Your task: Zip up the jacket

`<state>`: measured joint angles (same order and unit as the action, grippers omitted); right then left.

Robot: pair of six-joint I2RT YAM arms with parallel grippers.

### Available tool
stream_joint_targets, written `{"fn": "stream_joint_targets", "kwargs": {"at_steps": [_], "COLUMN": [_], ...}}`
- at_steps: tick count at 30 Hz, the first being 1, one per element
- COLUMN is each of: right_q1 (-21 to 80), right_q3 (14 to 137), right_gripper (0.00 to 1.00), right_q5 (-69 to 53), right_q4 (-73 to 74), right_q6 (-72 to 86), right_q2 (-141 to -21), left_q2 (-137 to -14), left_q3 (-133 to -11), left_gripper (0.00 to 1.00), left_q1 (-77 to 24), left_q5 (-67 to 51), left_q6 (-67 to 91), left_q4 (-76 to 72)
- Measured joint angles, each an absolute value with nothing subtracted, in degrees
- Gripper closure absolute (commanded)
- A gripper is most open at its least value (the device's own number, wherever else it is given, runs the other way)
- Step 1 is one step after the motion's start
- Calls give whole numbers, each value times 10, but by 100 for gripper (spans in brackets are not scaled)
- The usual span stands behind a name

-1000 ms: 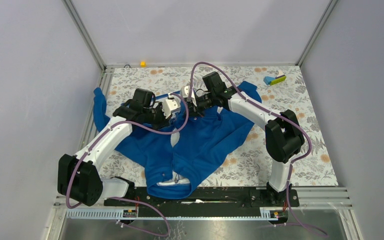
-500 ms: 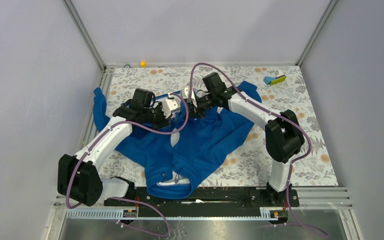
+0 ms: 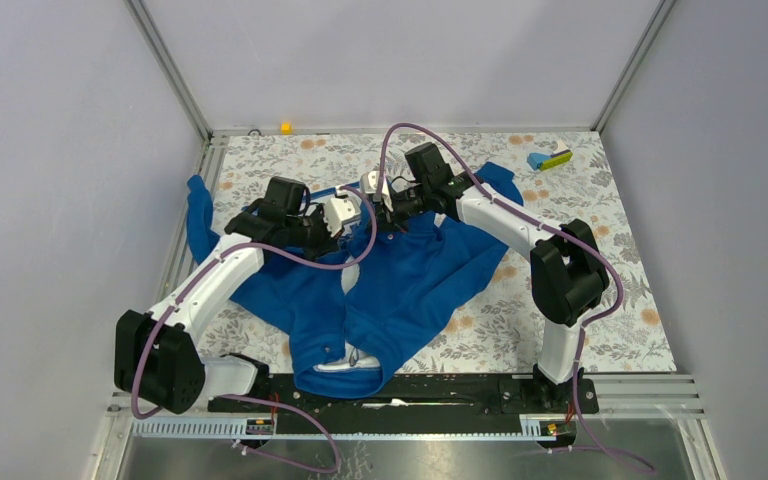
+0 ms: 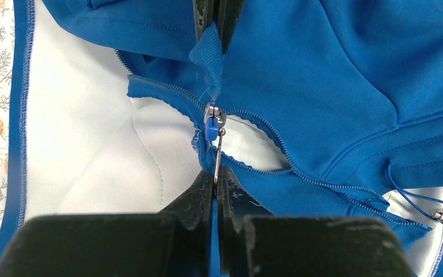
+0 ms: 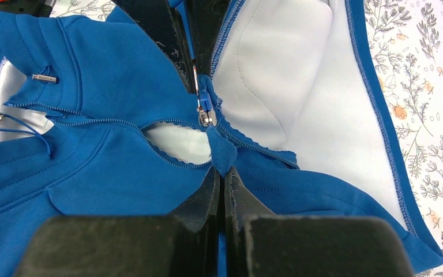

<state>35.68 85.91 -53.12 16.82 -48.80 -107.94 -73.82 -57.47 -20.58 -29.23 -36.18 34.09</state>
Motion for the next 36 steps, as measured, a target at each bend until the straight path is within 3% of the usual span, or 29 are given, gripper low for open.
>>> {"fn": "stream_joint_targets", "kwargs": {"at_steps": [20, 36], "right_q1": [364, 364], "right_q3": [856, 735], "right_gripper": [100, 100], "right_q5": [-544, -540], "right_q4": [139, -63], "right_q6": [-467, -400], "right_q2": [-1079, -1042], "left_q2": [-736, -745], "left_q3": [-575, -575], "left_gripper": [100, 100], "left_q1": [-206, -219], "left_q5": [-293, -284], "left_q6": [-362, -362], "left_q4": [341, 342]}}
